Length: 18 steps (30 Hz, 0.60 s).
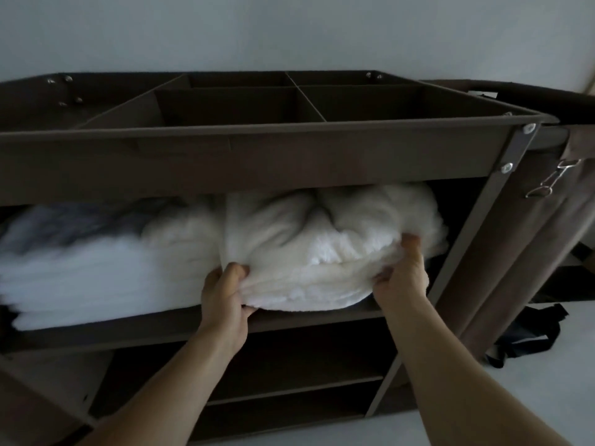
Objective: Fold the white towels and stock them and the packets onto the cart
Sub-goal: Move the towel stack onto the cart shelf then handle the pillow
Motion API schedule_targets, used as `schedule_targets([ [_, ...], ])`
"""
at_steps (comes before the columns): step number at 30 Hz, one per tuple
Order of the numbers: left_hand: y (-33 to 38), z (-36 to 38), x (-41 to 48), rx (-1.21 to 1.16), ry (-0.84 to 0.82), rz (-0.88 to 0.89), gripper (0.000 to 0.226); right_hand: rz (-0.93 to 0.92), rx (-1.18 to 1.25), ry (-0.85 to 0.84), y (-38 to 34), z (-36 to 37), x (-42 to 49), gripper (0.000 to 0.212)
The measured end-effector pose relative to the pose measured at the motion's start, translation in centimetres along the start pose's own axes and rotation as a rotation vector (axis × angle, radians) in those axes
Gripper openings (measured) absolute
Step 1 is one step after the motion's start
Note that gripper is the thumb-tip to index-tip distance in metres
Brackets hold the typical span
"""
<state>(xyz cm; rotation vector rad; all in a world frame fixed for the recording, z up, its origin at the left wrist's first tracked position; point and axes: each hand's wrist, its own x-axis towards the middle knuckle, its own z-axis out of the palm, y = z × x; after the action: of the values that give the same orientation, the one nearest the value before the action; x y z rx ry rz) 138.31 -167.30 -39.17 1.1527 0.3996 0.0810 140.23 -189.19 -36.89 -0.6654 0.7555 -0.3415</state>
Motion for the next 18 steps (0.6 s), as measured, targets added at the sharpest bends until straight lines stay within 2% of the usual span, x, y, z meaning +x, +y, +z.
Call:
schedule_targets([
  [3, 0.0, 1.4, 0.4, 0.026, 0.119, -0.008, 0.047, 0.048, -0.034, 0.156, 0.8, -0.6, 0.0, 0.075],
  [6, 0.4, 2.1, 0.0, 0.088, 0.149, -0.005, 0.037, 0.049, -0.131, 0.141, 0.3, -0.6, -0.9, 0.083],
  [8, 0.7, 2.4, -0.7, 0.119, 0.175, 0.007, 0.035, -0.062, -0.234, 0.1, 0.3, -1.1, -2.5, 0.086],
  [9, 0.9, 2.4, -1.1, 0.162, 0.191, 0.022, 0.038, -0.217, -0.323, 0.07, 0.3, -1.5, -3.7, 0.084],
  [10, 1.1, 2.4, -1.7, 0.271, 0.23, 0.074, 0.044, -0.466, -0.44, 0.01, 0.4, -1.9, -5.0, 0.079],
  [11, 1.1, 2.2, -2.1, 0.461, 0.28, 0.202, 0.051, -0.762, -0.573, -0.082, 0.3, -2.0, -6.2, 0.069],
  [12, 1.3, 2.0, -2.7, 0.691, 0.316, 0.414, 0.056, -1.033, -0.732, -0.189, 0.2, -1.7, -6.8, 0.058],
  [13, 1.5, 2.0, -3.1, 0.924, 0.317, 0.686, 0.054, -1.228, -0.922, -0.292, 0.1, -1.2, -6.7, 0.048],
  [14, 1.7, 2.3, -3.2, 1.127, 0.259, 0.942, 0.049, -1.326, -1.129, -0.372, -0.1, -0.3, -6.0, 0.047],
  [15, 1.9, 2.8, -2.9, 1.307, 0.148, 1.119, 0.045, -1.339, -1.341, -0.426, -0.4, 0.7, -5.0, 0.056],
  [16, 2.2, 3.5, -2.4, 1.474, 0.012, 1.175, 0.048, -1.327, -1.536, -0.458, -0.8, 1.7, -4.0, 0.068],
  [18, 3.0, 5.2, -1.7, 1.7, -0.178, 1.045, 0.069, -1.298, -1.89, -0.502, -1.4, 3.2, -2.4, 0.085],
])
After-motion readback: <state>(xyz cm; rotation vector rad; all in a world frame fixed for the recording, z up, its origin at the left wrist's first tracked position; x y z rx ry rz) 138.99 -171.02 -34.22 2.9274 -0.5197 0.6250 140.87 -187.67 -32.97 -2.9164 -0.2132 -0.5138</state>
